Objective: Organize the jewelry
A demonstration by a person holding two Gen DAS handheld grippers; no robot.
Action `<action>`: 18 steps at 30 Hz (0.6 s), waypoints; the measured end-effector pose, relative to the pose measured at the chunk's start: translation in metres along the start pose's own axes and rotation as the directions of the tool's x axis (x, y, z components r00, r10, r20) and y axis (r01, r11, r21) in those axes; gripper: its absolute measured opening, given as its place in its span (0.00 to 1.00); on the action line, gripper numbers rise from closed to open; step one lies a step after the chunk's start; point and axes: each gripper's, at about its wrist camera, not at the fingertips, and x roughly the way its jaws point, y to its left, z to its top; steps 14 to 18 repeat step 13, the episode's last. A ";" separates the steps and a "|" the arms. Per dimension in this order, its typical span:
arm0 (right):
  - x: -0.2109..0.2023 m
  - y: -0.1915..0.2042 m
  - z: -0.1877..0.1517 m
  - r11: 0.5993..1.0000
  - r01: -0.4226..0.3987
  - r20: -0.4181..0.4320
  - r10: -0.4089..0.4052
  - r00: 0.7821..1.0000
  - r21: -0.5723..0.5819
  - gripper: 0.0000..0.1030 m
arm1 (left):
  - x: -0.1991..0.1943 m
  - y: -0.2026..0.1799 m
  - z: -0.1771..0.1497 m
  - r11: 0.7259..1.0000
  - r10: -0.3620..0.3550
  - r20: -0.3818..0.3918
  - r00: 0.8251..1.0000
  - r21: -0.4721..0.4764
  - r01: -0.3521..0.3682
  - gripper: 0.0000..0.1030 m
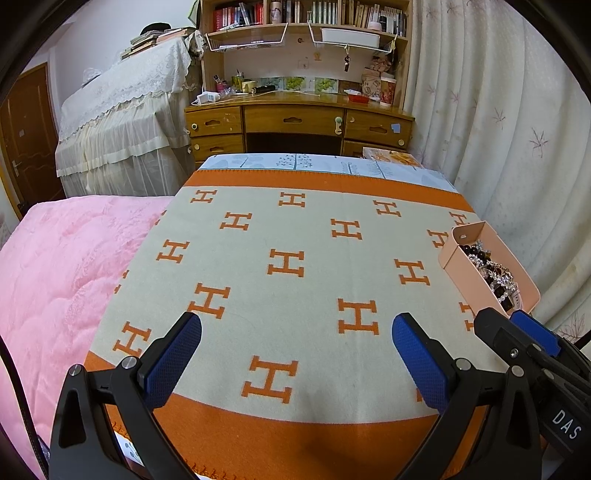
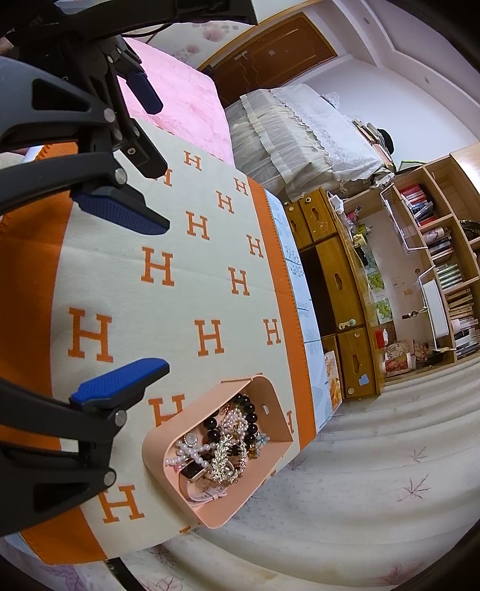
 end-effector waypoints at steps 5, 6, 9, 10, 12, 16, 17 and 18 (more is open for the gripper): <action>0.001 -0.001 0.000 1.000 -0.001 0.000 0.001 1.000 0.000 0.68 | 0.000 0.001 -0.001 1.000 0.000 0.001 1.000 0.001 0.000 0.99; 0.001 0.000 -0.001 1.000 -0.002 -0.001 0.002 1.000 0.000 0.68 | 0.000 0.001 -0.002 1.000 0.000 0.002 1.000 0.000 0.000 0.99; 0.001 0.000 -0.002 1.000 -0.002 -0.002 0.002 1.000 0.000 0.68 | 0.000 0.003 -0.004 1.000 0.002 0.002 1.000 -0.003 -0.002 0.99; 0.001 0.002 -0.003 1.000 -0.003 -0.003 0.003 1.000 -0.001 0.68 | 0.000 0.004 -0.004 1.000 0.003 0.001 1.000 -0.004 -0.003 0.99; 0.001 0.002 -0.004 1.000 -0.005 -0.004 0.005 1.000 0.000 0.68 | 0.001 0.006 -0.005 1.000 0.003 -0.001 1.000 -0.008 -0.003 0.99; 0.001 0.004 -0.006 1.000 -0.007 -0.006 0.007 1.000 -0.001 0.68 | 0.001 0.007 -0.005 1.000 0.003 -0.006 1.000 -0.011 -0.003 0.99; 0.001 0.004 -0.006 1.000 -0.007 -0.006 0.007 1.000 -0.001 0.68 | 0.001 0.007 -0.005 1.000 0.003 -0.006 1.000 -0.011 -0.003 0.99; 0.001 0.004 -0.006 1.000 -0.007 -0.006 0.007 1.000 -0.001 0.68 | 0.001 0.007 -0.005 1.000 0.003 -0.006 1.000 -0.011 -0.003 0.99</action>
